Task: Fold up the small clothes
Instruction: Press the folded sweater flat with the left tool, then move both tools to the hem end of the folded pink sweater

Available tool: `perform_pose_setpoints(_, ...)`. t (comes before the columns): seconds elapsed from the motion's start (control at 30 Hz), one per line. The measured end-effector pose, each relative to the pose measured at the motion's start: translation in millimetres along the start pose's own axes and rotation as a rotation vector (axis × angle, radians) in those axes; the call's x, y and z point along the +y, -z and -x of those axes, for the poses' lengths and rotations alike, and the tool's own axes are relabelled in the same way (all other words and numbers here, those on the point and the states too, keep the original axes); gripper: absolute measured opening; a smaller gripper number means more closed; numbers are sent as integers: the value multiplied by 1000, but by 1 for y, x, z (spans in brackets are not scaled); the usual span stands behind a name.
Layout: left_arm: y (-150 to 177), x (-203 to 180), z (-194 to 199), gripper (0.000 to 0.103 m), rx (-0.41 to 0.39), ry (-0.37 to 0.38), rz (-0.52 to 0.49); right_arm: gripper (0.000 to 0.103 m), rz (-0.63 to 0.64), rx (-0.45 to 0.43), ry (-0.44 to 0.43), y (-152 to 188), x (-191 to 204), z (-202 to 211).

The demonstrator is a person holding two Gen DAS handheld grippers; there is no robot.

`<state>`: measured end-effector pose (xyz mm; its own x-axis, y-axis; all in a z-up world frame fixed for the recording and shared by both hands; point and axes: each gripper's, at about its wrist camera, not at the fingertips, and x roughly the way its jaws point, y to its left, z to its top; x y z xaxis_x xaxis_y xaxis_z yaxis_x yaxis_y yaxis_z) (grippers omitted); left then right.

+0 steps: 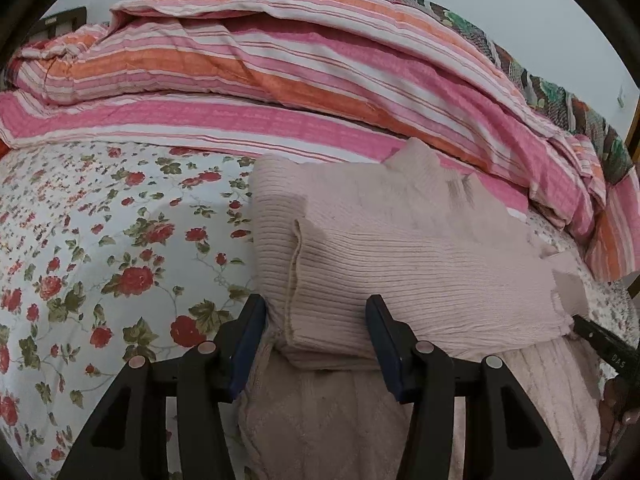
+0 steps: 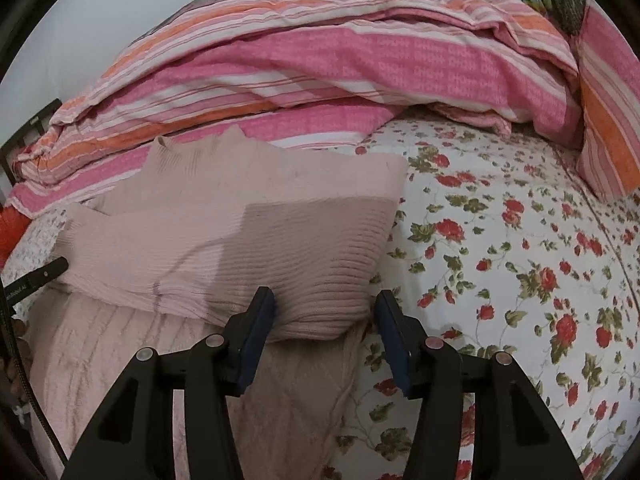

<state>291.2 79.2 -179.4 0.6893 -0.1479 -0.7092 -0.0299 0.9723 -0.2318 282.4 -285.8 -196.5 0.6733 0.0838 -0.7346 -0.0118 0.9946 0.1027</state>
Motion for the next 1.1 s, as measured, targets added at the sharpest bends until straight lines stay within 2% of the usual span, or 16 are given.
perform_pose_setpoints(0.13, 0, 5, 1, 49, 7, 24, 20, 52, -17, 14, -23, -1, -3, 6)
perform_pose_setpoints(0.3, 0, 1, 4, 50, 6, 8, -6, 52, -45, 36, -47, 0, -4, 26)
perform_pose_setpoints(0.5, 0, 0, 13, 51, 3, 7, -35, 52, -11, -18, -24, 24, 4, 88)
perform_pose_setpoints(0.63, 2, 3, 34, 52, -81, -9, -84, 52, -35, -72, 16, 49, 0, 132)
perform_pose_setpoints(0.8, 8, 8, 67, 67, -156, 4, -125, 52, -64, -47, 15, 89, -5, 152)
perform_pose_setpoints(0.9, 11, 12, 83, 69, -193, -21, -123, 47, -92, -39, -7, 106, -5, 156)
perform_pose_setpoints(1.0, 22, 19, 96, 69, -136, 20, -100, 39, -71, -39, -6, 118, 3, 162)
perform_pose_setpoints(1.1, 39, 24, 110, 69, -100, 44, -134, 30, -7, -63, 0, 131, 19, 167)
